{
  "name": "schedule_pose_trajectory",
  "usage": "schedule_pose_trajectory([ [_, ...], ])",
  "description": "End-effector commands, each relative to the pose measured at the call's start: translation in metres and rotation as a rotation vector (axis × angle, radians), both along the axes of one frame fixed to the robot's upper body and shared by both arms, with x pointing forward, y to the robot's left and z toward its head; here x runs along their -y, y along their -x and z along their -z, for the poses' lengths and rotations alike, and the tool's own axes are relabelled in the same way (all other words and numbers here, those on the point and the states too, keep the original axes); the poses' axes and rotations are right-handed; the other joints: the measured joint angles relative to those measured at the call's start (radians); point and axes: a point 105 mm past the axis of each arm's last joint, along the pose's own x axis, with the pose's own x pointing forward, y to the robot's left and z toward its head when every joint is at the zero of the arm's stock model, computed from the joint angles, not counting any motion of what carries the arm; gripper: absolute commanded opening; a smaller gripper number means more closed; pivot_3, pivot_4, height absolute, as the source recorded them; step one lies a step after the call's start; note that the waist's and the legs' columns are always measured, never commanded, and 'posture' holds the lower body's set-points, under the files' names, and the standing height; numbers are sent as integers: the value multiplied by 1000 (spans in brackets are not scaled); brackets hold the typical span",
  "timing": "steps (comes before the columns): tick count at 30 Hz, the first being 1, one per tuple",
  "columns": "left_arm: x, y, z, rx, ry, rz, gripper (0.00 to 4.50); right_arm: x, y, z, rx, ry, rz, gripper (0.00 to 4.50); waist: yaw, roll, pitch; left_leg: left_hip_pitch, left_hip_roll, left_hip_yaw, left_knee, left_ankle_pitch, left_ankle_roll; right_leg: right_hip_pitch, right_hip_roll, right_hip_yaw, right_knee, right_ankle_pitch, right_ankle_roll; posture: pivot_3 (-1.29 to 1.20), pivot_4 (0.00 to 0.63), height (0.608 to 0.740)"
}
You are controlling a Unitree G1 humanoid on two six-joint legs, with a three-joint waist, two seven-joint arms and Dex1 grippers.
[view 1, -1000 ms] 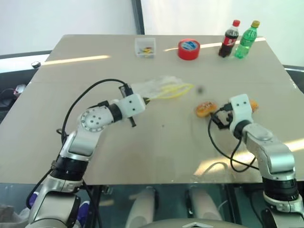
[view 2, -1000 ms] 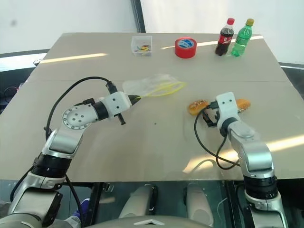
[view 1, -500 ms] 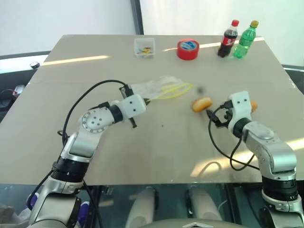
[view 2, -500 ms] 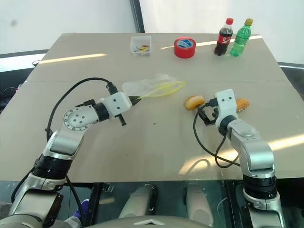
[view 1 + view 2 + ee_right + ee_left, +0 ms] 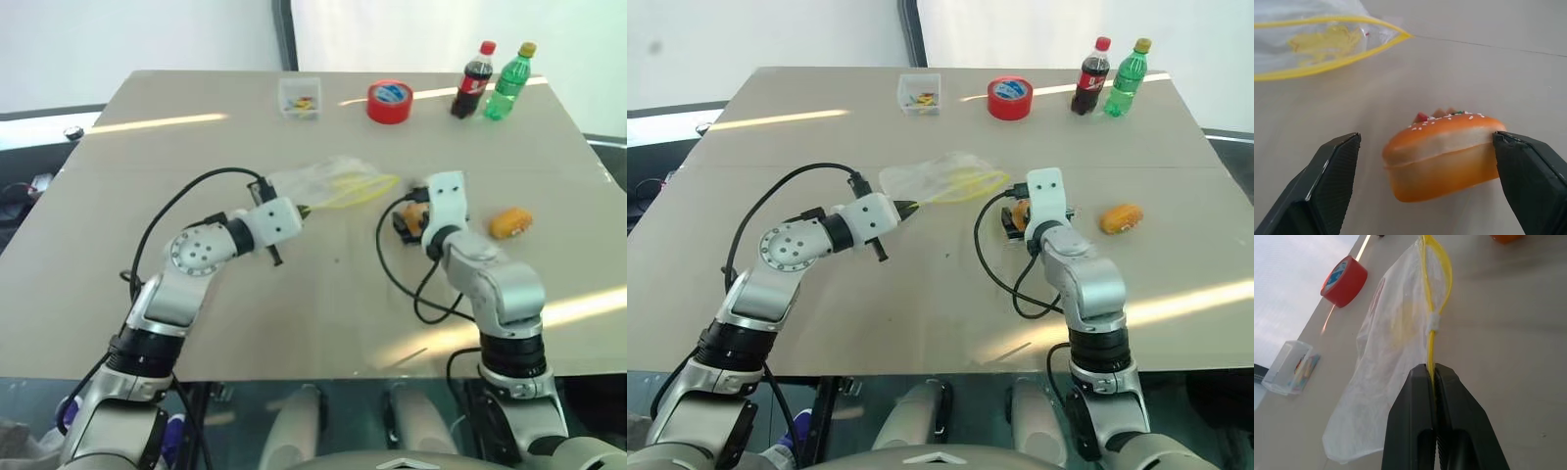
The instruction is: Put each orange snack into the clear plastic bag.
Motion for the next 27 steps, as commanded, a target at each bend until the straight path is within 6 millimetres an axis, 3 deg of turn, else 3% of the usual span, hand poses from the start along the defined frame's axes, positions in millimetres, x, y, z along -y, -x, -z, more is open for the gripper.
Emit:
schedule_pose_trajectory([
  [1,4,4,-13,55,2,16,0,-2,2,7,36,143,-52,3878,0,0,0,0,0,0,0,0,0,0,0,0,0,0,0,0,150,740],
  [6,3,4,-12,57,0,14,0,-1,1,11,68,190,-76,1837,-2,0,0,0,0,0,0,-1,1,0,0,0,0,0,0,0,150,740],
  [10,3,3,-12,59,1,11,0,2,-3,4,125,222,-66,52,-1,0,0,0,0,0,0,-1,1,0,0,0,0,0,0,0,150,740],
  [16,2,4,-13,62,5,6,0,-1,6,-37,289,162,-166,52,0,0,0,0,0,0,0,-1,1,0,0,0,0,0,0,0,150,740],
  [20,3,3,-16,63,28,10,0,-14,33,-65,296,-138,-367,52,-1,0,0,0,1,0,0,-1,2,0,0,0,0,0,0,0,150,740],
  [23,7,3,-19,58,56,26,0,-21,49,-71,248,-312,-490,52,0,0,0,0,2,0,0,-1,2,1,1,0,0,0,0,0,150,740],
  [27,15,7,-26,76,89,73,0,-26,48,-69,209,-391,-520,52,0,0,0,0,1,0,0,-1,2,1,0,0,0,0,0,0,150,740],
])
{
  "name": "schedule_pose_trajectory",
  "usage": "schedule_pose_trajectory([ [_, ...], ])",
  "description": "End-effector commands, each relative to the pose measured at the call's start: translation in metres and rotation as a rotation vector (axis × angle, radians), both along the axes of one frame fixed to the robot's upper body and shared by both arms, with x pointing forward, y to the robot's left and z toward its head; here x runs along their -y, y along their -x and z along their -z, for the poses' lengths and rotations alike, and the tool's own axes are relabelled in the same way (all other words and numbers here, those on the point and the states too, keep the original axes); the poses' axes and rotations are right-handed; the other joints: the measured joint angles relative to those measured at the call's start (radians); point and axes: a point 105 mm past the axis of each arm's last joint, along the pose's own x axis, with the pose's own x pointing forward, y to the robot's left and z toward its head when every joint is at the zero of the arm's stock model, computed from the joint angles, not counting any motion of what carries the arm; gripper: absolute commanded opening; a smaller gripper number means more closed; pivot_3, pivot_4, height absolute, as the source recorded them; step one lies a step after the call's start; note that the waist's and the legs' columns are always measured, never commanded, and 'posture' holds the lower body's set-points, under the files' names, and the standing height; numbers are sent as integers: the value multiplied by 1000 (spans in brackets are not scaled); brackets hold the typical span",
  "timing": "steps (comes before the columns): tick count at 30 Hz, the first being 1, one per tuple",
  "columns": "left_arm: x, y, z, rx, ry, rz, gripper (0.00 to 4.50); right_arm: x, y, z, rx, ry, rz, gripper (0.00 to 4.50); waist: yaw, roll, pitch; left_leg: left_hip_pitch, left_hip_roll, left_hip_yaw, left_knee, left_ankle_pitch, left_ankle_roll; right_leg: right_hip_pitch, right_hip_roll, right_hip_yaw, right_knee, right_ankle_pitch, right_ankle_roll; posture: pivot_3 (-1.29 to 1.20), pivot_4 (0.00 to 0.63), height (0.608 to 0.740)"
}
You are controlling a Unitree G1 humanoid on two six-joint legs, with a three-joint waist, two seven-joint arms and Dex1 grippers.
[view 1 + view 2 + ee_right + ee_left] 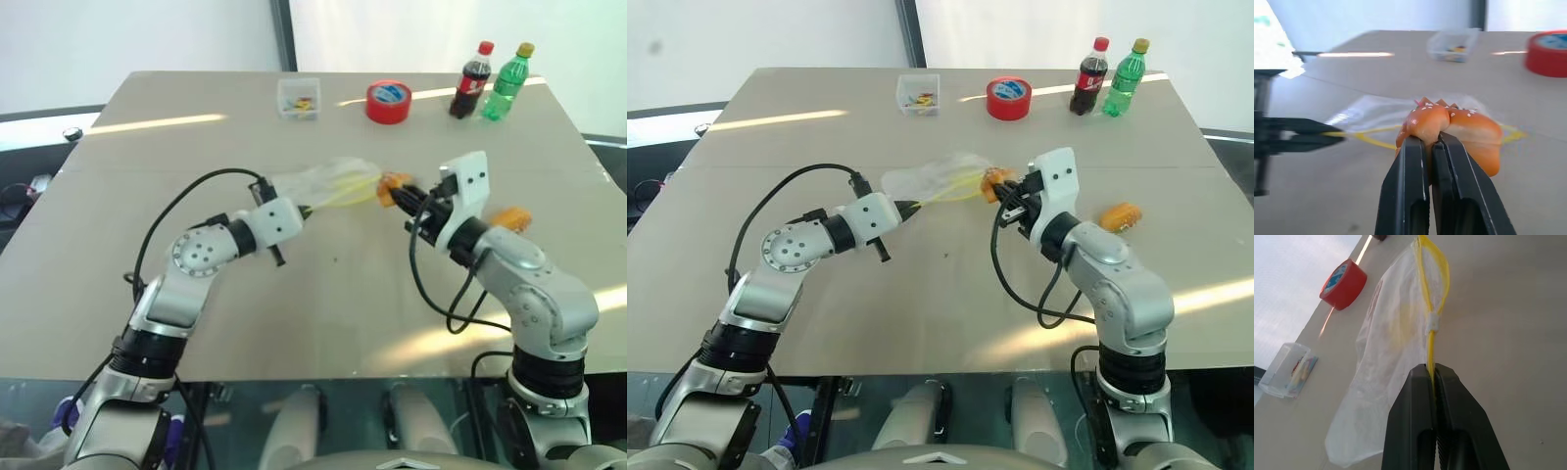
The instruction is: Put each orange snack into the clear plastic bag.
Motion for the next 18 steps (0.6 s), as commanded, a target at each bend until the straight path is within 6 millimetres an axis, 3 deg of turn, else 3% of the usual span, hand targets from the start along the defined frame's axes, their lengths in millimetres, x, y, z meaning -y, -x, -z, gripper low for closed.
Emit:
schedule_pose_trajectory([
  [1,10,7,-26,89,38,61,0,-4,1,-5,-7,-60,-43,52,-1,0,0,0,0,0,0,0,0,0,0,0,0,0,0,0,150,740],
  [11,16,20,-29,106,27,136,0,-10,-19,0,-79,-130,-84,52,-1,0,0,0,0,0,0,0,0,0,0,0,0,0,0,0,150,740],
  [15,17,23,-26,102,25,165,0,-13,-16,4,-98,-130,-140,52,-1,0,0,0,0,0,0,0,0,0,0,0,0,0,0,0,150,740],
  [18,16,23,-26,100,21,172,0,-12,-17,0,-130,-243,-152,52,-2,0,0,0,0,0,0,0,0,0,0,0,0,0,0,0,150,740],
])
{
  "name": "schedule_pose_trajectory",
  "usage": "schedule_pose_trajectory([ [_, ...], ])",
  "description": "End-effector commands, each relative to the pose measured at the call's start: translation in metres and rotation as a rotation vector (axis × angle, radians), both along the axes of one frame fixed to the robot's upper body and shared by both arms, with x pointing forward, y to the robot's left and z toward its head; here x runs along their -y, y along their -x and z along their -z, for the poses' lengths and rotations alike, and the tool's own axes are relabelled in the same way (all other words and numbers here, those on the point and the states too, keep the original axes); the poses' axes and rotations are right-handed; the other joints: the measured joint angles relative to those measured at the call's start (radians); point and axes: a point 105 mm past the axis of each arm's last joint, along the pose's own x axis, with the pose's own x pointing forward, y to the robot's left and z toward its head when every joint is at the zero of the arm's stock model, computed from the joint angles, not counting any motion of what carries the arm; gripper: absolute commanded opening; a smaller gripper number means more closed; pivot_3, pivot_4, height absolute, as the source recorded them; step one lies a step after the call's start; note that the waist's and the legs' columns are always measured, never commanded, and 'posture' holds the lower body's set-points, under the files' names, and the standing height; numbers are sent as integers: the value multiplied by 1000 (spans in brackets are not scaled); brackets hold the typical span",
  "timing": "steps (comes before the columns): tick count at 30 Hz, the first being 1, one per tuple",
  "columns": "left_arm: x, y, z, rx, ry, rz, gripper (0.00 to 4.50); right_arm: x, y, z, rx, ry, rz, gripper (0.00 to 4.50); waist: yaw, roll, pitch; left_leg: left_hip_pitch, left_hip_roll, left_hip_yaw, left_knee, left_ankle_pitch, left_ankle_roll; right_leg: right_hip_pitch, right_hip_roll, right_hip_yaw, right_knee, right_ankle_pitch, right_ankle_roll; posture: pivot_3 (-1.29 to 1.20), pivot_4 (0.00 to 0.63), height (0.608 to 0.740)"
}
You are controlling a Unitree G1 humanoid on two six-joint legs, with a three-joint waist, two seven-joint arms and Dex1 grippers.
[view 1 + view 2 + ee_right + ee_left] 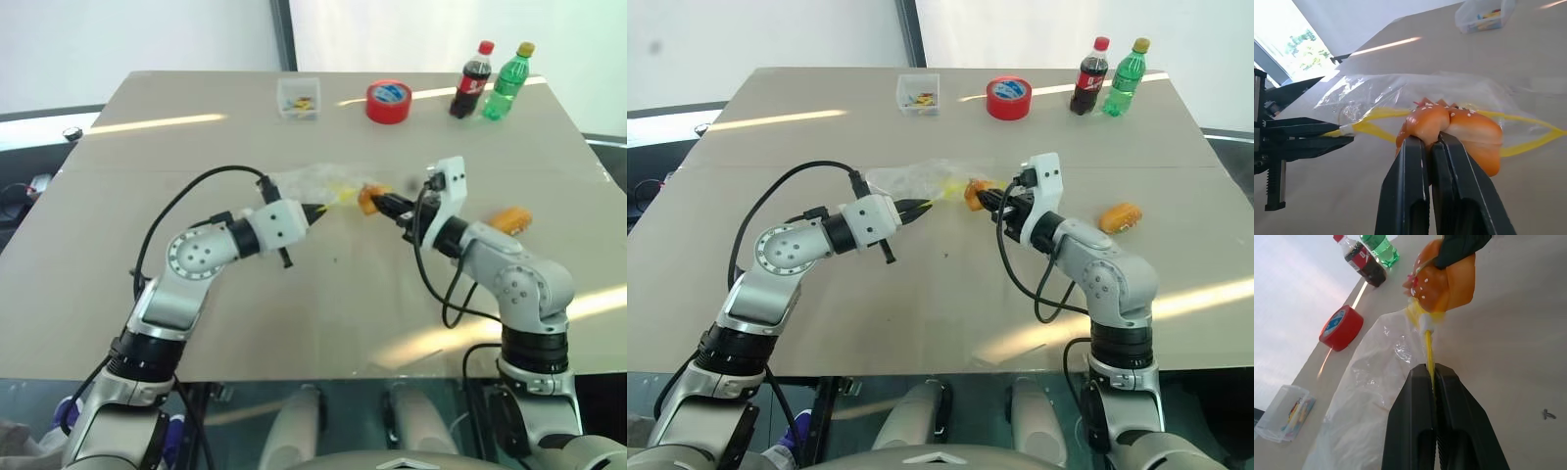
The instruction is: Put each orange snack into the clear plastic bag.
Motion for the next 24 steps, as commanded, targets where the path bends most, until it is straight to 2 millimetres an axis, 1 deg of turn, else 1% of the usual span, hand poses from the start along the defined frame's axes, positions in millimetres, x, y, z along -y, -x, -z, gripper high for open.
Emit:
schedule_pose_trajectory([
  [1,1,4,-12,41,13,30,0,0,2,-19,12,-159,-24,52,-1,0,0,0,0,0,0,0,0,0,0,0,0,0,0,0,150,740],
  [5,0,5,-12,27,21,34,0,4,0,-25,-30,-288,-2,52,0,0,0,0,0,0,0,0,0,0,0,0,0,0,0,0,150,740],
  [9,2,7,-12,13,35,42,0,-2,5,-21,-61,-326,-9,52,-2,0,0,0,0,0,0,0,0,0,0,0,0,0,0,0,150,740],
  [13,4,9,-11,-16,47,55,0,-1,3,-25,-95,-432,9,52,-1,0,0,0,0,0,0,0,0,0,0,0,0,0,0,0,150,740],
  [16,7,8,-16,-41,95,57,0,-5,4,-21,-109,-443,5,52,-1,0,0,0,0,0,0,0,0,0,0,0,0,0,0,0,150,740],
  [20,9,7,-23,-95,185,52,0,-16,9,-7,-153,-447,-23,52,-1,0,0,0,0,0,0,0,0,0,0,0,0,0,0,0,150,740],
  [24,12,9,-27,-111,211,65,0,-15,7,1,-171,-444,-14,52,-4,0,0,0,0,0,0,0,0,0,0,0,0,0,0,0,150,740],
])
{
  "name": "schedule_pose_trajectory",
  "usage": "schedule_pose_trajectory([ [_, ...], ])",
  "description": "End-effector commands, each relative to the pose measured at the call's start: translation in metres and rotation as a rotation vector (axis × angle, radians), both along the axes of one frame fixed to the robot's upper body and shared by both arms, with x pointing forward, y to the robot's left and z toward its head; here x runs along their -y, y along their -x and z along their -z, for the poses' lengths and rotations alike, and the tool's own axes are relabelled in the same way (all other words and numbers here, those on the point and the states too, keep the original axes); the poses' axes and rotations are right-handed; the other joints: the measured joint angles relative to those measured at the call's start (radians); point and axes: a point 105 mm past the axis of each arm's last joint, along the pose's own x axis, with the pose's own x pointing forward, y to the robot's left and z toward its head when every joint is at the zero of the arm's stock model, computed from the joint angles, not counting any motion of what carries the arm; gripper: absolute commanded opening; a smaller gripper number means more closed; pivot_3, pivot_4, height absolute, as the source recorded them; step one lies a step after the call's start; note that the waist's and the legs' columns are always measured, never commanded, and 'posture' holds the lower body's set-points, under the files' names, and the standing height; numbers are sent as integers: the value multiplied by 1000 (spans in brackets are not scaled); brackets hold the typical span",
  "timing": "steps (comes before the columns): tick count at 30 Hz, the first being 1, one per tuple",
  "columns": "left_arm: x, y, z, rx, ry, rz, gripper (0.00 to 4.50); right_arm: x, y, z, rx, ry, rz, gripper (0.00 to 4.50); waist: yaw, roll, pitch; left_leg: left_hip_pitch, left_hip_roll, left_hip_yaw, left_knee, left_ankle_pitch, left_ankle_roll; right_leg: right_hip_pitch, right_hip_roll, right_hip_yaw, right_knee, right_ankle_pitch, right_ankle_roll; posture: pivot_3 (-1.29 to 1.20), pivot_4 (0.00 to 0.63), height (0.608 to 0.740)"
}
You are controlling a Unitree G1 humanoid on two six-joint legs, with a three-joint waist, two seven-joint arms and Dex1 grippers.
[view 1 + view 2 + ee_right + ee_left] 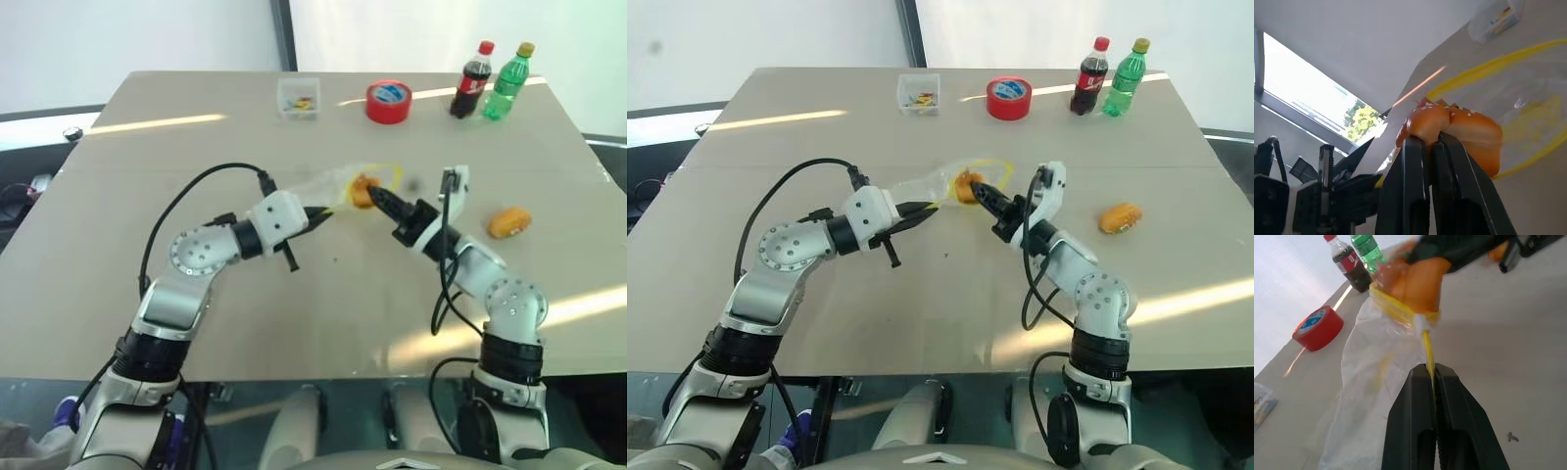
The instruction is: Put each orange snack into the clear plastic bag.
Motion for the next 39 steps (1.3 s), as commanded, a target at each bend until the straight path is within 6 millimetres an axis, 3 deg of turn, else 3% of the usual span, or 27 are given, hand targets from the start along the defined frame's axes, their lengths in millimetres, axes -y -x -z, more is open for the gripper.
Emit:
schedule_pose_trajectory([
  [1,4,7,-24,59,49,23,0,0,0,-5,38,-9,-1,52,-1,0,0,0,0,0,0,0,0,0,0,0,0,0,0,0,150,740],
  [4,5,10,-22,63,26,37,0,1,-2,-1,46,34,11,52,1,0,0,0,0,0,0,0,0,0,0,0,0,0,0,0,150,740],
  [8,2,18,-5,27,-50,85,0,-1,-8,-5,79,51,22,52,-1,0,0,0,0,0,0,0,0,0,0,0,0,0,0,0,150,740],
  [10,-3,23,8,-21,-94,112,0,-1,-16,-12,60,-24,50,52,-6,0,0,0,0,0,0,0,0,0,1,0,0,0,0,0,150,740],
  [13,-7,22,10,-26,-119,120,0,-1,-23,-20,48,-102,78,52,-7,0,0,0,1,0,-1,0,0,0,1,0,0,0,0,0,150,740],
  [16,-9,14,6,-14,-112,106,0,-3,-31,-11,201,206,187,52,-5,0,0,0,0,0,0,0,0,0,1,0,0,0,0,0,150,740],
  [19,-9,6,3,39,-138,105,0,-16,-25,2,421,531,162,52,1,0,0,0,-2,1,0,0,-1,0,0,0,-1,0,0,0,150,740],
  [21,-8,2,2,62,-142,105,0,-23,-21,9,500,632,121,52,-1,0,0,0,-3,0,0,1,-2,0,0,0,-1,0,0,0,150,740],
  [24,-7,-2,1,80,-133,101,0,-26,-16,10,530,630,81,52,-7,0,0,0,-1,1,0,1,-2,0,1,0,-1,0,0,0,150,740],
  [25,-7,-3,1,84,-133,99,0,-24,-17,10,521,613,85,735,-8,0,0,0,0,0,0,1,-1,0,1,0,-1,0,0,0,150,740],
  [30,-12,-13,6,108,-150,40,0,1,-15,0,493,608,141,2912,-7,0,0,0,0,0,0,1,-1,0,0,0,-1,0,0,0,150,740],
  [36,-11,-26,6,141,-95,-59,0,40,8,-11,500,651,195,2912,9,0,0,-1,0,0,0,0,0,0,0,0,-1,0,0,0,150,740],
  [39,-8,-28,6,142,-63,-85,0,73,28,-13,487,719,243,2912,12,0,0,-1,-1,-1,0,0,0,0,-1,-1,-1,0,0,0,150,740],
])
